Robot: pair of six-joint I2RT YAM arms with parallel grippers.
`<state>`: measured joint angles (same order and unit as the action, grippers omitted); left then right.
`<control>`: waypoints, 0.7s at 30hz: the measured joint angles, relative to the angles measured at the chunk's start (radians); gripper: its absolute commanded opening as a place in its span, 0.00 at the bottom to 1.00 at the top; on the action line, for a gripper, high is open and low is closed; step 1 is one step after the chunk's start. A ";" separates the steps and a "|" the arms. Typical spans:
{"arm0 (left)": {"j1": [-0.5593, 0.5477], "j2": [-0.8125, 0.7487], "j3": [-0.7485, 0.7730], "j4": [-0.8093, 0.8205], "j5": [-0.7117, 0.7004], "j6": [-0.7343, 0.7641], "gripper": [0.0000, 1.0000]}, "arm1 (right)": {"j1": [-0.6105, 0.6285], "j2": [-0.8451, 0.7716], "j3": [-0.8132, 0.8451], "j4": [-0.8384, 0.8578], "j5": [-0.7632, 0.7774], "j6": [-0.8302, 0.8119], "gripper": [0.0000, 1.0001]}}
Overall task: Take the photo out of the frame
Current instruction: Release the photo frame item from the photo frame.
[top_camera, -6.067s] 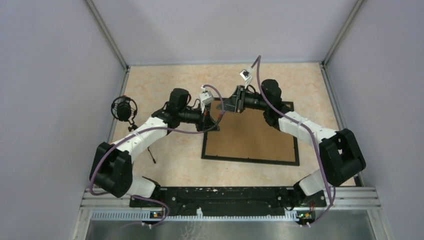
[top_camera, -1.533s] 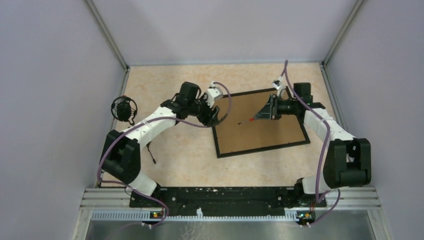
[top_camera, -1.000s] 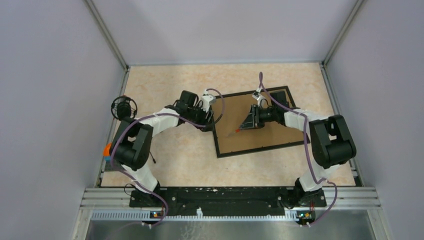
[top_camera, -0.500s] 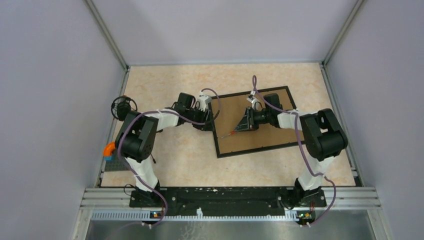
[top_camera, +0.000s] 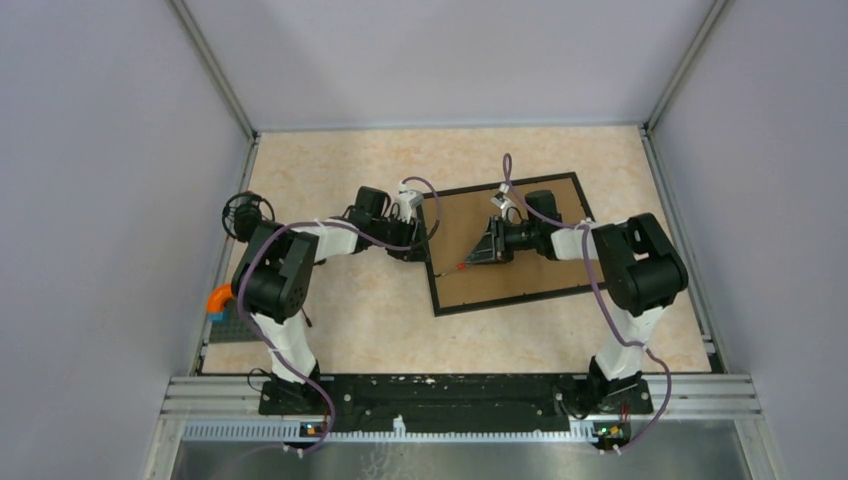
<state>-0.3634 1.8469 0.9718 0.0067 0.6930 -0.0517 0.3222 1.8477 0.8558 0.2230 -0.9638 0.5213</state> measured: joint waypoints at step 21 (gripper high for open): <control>0.021 0.028 -0.001 0.031 0.052 -0.041 0.13 | 0.004 0.023 -0.058 0.159 0.000 0.091 0.00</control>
<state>-0.3424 1.8748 0.9707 0.0372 0.7448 -0.0925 0.3264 1.8706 0.7982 0.3824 -0.9642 0.6125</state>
